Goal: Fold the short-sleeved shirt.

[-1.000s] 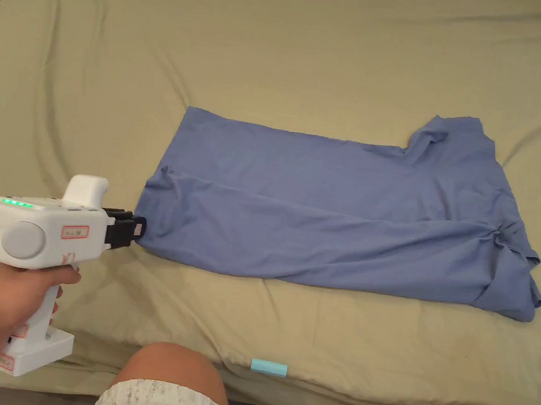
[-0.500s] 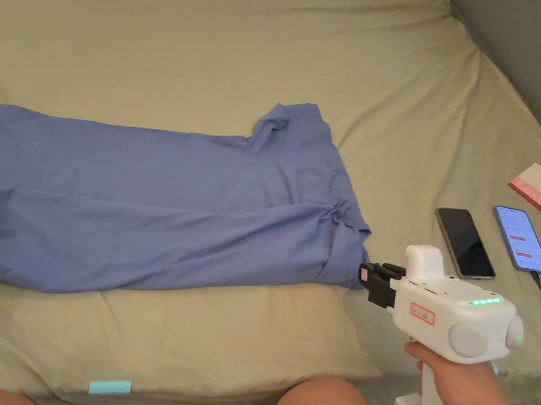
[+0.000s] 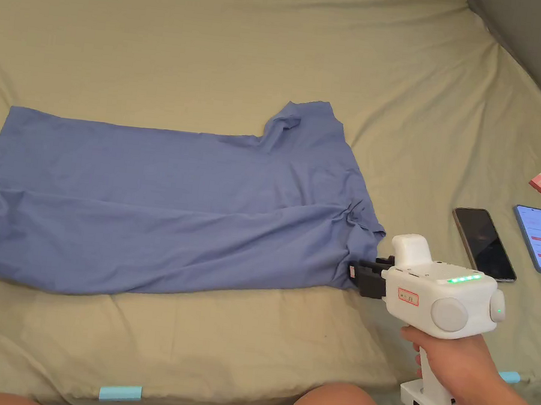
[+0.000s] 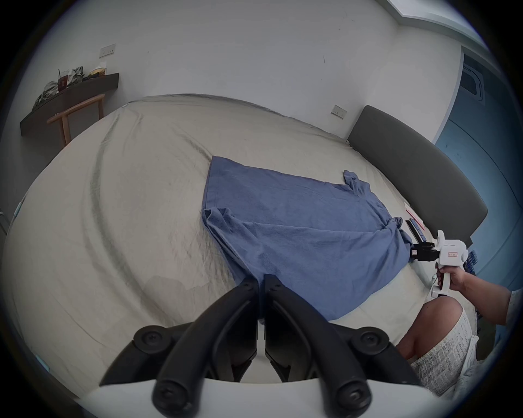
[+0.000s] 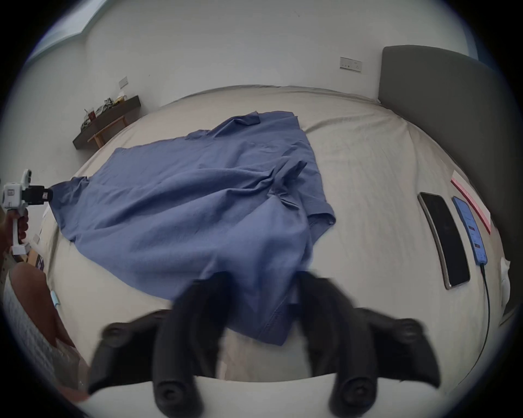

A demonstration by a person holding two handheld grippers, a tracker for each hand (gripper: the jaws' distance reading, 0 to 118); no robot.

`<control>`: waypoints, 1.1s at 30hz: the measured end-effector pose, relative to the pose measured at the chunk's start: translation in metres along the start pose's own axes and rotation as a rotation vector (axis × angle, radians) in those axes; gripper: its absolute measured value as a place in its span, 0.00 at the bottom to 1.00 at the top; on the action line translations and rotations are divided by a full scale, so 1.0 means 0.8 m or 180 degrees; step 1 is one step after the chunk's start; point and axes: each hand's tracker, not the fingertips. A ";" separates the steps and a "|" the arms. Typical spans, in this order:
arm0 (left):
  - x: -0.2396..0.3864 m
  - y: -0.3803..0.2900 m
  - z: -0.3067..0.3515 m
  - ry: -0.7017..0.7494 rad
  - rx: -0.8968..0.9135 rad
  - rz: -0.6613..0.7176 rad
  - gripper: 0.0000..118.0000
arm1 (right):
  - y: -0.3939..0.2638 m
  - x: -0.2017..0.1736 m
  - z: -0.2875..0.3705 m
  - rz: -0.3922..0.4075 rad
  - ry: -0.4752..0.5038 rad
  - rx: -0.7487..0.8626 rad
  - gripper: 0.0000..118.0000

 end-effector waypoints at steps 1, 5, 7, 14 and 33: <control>0.001 0.000 -0.001 -0.0001 -0.0004 -0.0005 0.01 | -0.001 -0.002 -0.002 0.0022 0.0016 -0.0016 0.25; 0.004 -0.001 -0.004 -0.0015 -0.0015 -0.0020 0.01 | 0.001 -0.008 -0.004 -0.0013 0.0110 -0.0057 0.06; 0.006 -0.002 -0.005 -0.0025 -0.0014 -0.0019 0.01 | 0.005 -0.014 -0.002 0.0048 0.0057 -0.0077 0.04; -0.004 -0.005 0.010 -0.0076 0.0052 0.0063 0.01 | 0.005 -0.005 0.028 0.0009 0.0181 0.0028 0.03; -0.024 -0.037 0.053 -0.0152 0.0074 0.0163 0.00 | 0.001 -0.027 0.112 0.0007 0.0357 0.0156 0.03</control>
